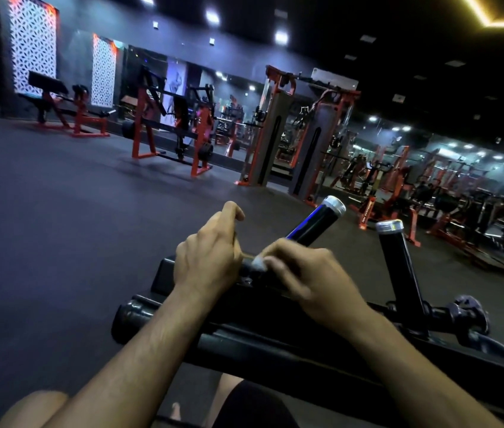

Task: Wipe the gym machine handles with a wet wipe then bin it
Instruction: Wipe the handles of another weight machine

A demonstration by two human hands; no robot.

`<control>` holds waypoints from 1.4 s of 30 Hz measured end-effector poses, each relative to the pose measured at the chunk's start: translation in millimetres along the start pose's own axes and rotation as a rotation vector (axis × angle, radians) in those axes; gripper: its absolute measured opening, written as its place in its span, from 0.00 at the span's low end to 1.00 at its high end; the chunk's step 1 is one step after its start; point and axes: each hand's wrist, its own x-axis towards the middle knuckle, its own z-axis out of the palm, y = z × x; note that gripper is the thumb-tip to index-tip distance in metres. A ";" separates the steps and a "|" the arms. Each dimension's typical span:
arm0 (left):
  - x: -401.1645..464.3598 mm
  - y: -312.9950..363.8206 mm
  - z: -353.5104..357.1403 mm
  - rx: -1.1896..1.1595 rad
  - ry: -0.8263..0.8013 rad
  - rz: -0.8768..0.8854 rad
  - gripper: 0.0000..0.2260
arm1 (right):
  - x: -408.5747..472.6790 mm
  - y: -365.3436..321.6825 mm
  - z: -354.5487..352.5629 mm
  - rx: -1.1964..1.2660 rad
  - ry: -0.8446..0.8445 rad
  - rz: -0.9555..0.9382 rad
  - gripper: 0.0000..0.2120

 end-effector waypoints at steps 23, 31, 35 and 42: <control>-0.7 6.2 5.3 0.054 -0.005 0.112 0.09 | 3.3 19.9 19.9 0.449 0.347 0.836 0.06; 15.1 18.2 5.9 0.197 -0.567 0.058 0.10 | 2.9 6.4 20.6 0.142 -0.015 0.798 0.08; 19.1 7.2 11.5 0.171 -0.622 0.054 0.05 | 3.8 3.5 21.5 0.131 0.055 0.826 0.09; 6.0 18.6 12.2 0.084 -0.386 -0.015 0.06 | -1.3 17.7 20.3 0.212 0.150 0.770 0.05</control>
